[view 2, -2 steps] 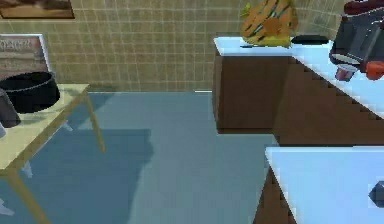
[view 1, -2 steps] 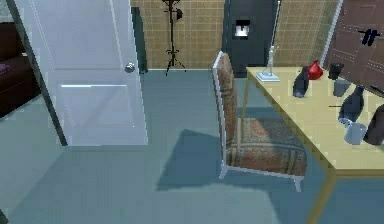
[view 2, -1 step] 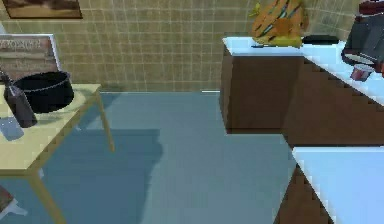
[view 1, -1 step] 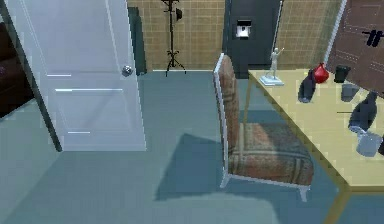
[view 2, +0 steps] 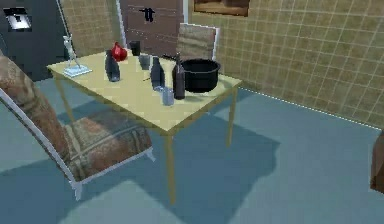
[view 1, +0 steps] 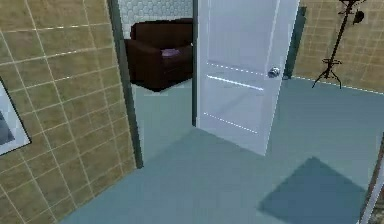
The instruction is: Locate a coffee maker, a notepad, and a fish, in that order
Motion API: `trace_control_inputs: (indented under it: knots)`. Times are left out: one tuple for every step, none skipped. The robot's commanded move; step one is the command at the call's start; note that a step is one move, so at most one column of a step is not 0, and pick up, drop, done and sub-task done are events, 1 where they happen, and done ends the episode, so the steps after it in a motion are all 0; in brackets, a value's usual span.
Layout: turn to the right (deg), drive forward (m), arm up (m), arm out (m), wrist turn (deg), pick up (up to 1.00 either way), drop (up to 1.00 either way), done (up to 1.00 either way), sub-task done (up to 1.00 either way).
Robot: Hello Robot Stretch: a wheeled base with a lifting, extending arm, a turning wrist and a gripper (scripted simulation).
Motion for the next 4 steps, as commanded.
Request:
trace_control_inputs:
  knots:
    - [0.0,1.00,0.00,0.00,0.0,0.00,0.00,0.00,0.00]
    - [0.0,0.40,0.00,0.00,0.0,0.00,0.00,0.00,0.00]
    - [-15.0,0.00,0.00,0.00,0.0,0.00,0.00,0.00,0.00]
    - [0.0,0.55,0.00,0.00,0.0,0.00,0.00,0.00,0.00]
